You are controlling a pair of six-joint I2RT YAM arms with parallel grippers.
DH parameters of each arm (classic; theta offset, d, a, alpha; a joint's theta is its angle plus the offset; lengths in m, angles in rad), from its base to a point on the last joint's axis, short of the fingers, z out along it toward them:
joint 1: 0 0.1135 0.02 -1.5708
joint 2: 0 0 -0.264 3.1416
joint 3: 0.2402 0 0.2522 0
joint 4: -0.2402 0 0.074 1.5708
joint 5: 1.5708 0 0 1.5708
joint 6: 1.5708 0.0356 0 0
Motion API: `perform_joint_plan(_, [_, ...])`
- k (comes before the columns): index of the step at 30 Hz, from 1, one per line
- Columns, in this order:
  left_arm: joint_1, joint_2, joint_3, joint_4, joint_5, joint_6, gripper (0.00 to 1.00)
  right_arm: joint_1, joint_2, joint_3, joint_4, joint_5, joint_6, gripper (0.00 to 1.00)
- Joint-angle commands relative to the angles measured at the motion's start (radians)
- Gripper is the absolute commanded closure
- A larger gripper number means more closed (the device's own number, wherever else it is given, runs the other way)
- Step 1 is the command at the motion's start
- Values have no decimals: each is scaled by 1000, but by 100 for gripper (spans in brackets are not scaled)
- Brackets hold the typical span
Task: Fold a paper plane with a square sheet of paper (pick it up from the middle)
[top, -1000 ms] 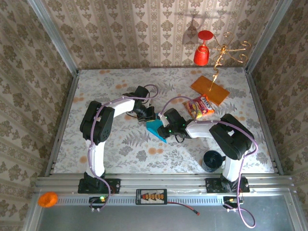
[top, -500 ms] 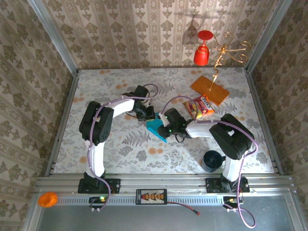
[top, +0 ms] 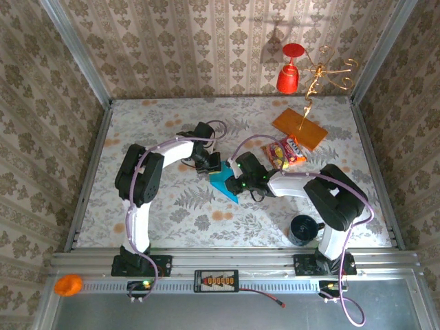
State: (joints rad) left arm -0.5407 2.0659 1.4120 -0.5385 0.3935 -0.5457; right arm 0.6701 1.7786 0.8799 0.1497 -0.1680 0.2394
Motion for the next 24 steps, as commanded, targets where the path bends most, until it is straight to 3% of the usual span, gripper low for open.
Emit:
perform_joint_plan(1, [-8, 39, 13, -63, -34, 24, 91, -7, -14, -9, -9, 18, 9, 85])
perform_joint_plan(24, [-10, 38, 13, -52, -3, 33, 92, -7, 41, 13, -18, 13, 3, 85])
